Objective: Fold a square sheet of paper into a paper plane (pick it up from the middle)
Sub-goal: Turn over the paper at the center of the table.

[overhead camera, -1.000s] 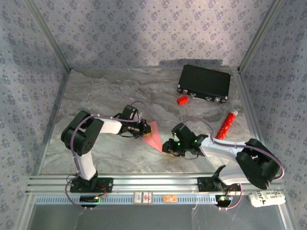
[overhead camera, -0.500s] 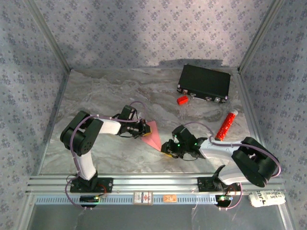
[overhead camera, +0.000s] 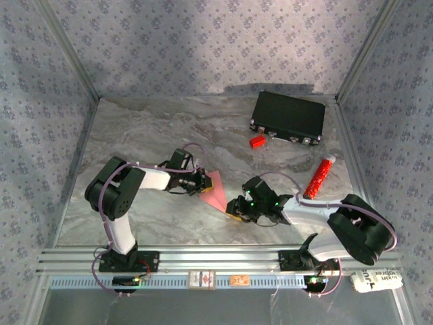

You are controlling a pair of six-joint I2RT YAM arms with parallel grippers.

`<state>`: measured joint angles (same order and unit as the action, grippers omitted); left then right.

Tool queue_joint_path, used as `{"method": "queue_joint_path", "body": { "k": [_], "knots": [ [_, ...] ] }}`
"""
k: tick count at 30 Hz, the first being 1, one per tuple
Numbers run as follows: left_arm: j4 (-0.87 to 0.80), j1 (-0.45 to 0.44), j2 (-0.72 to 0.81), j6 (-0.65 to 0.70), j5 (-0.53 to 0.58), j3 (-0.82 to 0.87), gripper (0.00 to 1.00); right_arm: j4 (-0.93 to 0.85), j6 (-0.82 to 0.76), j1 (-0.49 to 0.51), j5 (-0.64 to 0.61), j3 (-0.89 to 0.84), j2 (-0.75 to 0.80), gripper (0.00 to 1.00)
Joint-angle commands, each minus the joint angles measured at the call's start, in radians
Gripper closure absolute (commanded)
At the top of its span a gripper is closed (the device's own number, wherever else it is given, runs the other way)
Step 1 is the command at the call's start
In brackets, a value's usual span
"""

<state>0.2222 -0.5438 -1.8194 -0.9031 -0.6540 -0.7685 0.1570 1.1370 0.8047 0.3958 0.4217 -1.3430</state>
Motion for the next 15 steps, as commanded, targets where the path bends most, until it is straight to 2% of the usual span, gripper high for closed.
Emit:
{"method": "queue_joint_path", "body": {
  "k": [1,15],
  "knots": [
    [-0.068,0.008,0.011,-0.003,0.045,0.034,1.0,-0.073,-0.009,-0.006,-0.021,-0.013,0.026,0.67],
    [-0.063,0.009,0.008,-0.006,0.034,0.034,1.0,0.034,0.0,-0.005,0.001,0.007,-0.059,0.66]
  ]
}}
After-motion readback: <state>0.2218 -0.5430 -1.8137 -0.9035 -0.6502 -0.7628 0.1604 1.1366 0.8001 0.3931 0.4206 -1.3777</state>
